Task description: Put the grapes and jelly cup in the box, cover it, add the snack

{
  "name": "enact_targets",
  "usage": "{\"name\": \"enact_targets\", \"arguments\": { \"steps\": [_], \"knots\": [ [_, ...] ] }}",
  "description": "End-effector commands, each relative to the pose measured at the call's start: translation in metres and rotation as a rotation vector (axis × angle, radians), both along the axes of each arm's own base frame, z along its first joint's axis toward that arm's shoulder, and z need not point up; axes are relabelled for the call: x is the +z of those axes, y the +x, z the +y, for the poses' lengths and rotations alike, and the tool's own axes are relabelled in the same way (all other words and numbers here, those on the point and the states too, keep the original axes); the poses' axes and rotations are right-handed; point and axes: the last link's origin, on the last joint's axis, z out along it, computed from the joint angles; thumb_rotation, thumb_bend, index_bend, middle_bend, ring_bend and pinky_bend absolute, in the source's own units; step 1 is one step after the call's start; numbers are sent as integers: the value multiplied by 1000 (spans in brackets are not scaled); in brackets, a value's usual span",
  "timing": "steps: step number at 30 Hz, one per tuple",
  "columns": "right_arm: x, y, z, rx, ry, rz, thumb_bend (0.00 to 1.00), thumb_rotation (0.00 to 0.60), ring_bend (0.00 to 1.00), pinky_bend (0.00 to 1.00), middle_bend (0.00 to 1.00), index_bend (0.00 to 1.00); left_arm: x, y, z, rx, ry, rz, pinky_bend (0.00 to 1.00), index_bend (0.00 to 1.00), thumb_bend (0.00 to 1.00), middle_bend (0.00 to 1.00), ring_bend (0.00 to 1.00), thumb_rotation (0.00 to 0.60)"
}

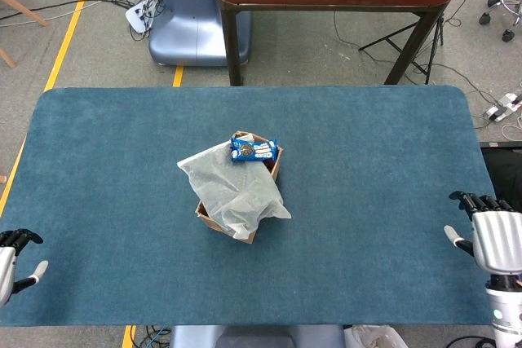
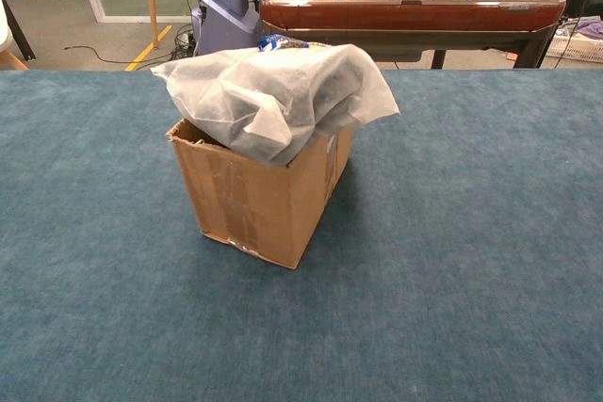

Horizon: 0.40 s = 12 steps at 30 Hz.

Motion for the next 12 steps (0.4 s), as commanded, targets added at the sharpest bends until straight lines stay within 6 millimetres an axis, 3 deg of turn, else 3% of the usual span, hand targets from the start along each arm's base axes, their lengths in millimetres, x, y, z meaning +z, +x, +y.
{"name": "enact_targets", "arguments": {
  "steps": [1,12],
  "knots": [
    [6,-3,2,4,-12,-16,0,600,465,560,499,408,0,0,0,-2,-2,0,462,426,225,380,306,600],
    [8,-9,-4,-20,41,-34,0,600,465,560,499,408,-7,0,4,0,-27,15,462,426,225,380,307,600]
  ]
}}
